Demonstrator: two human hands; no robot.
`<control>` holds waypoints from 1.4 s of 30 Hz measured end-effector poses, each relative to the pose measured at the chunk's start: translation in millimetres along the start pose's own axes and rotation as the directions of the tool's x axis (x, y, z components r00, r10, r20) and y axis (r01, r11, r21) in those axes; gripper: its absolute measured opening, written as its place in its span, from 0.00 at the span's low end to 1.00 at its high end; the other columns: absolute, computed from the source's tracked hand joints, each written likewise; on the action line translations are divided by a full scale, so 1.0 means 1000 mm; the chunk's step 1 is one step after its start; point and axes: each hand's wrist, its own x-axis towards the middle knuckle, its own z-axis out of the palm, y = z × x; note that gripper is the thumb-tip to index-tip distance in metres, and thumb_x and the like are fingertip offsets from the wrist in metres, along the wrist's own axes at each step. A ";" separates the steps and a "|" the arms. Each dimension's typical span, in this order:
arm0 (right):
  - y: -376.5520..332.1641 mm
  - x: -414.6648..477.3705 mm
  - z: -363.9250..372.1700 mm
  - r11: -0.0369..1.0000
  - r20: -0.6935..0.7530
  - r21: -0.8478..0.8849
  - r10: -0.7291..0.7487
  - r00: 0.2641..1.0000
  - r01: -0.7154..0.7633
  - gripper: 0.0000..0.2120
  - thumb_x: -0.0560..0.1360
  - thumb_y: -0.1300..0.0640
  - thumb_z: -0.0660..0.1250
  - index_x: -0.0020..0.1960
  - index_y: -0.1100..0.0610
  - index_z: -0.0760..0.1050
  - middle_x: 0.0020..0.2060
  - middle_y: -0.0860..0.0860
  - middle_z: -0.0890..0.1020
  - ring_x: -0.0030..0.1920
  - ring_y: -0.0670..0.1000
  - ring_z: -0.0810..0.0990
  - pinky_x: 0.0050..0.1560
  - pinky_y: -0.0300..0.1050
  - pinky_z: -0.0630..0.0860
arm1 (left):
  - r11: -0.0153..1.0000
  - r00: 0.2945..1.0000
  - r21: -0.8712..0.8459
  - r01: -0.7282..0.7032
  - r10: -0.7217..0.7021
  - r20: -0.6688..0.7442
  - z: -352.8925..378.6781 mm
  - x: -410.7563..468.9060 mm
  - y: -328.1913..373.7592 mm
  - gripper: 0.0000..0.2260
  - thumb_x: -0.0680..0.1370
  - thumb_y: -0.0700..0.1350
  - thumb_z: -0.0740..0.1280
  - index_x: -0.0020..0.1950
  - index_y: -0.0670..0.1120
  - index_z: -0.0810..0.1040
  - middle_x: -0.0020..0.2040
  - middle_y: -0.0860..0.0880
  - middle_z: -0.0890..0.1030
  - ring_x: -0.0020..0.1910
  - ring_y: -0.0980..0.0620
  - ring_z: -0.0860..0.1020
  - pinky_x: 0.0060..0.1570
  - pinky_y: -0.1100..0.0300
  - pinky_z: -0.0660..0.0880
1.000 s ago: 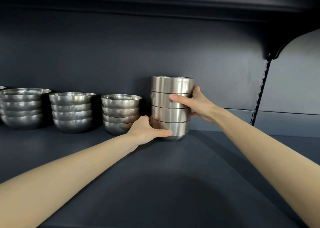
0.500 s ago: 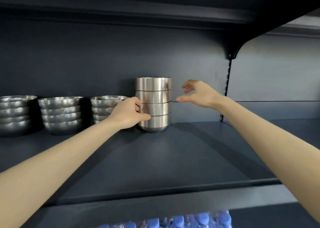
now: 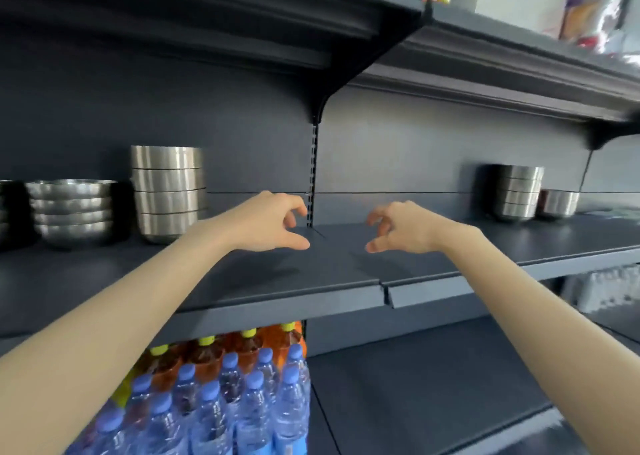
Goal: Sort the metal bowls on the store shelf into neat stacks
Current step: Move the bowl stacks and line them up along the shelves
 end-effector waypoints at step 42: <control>0.588 0.021 -0.135 0.961 -0.122 -0.041 0.265 0.956 -0.272 0.24 0.71 0.48 0.72 0.62 0.56 0.74 0.50 0.53 0.82 0.50 0.52 0.77 0.52 0.44 0.73 | 0.957 0.960 0.111 -0.269 0.257 0.112 0.244 0.444 0.396 0.20 0.75 0.53 0.69 0.63 0.47 0.74 0.53 0.49 0.77 0.50 0.49 0.76 0.53 0.51 0.76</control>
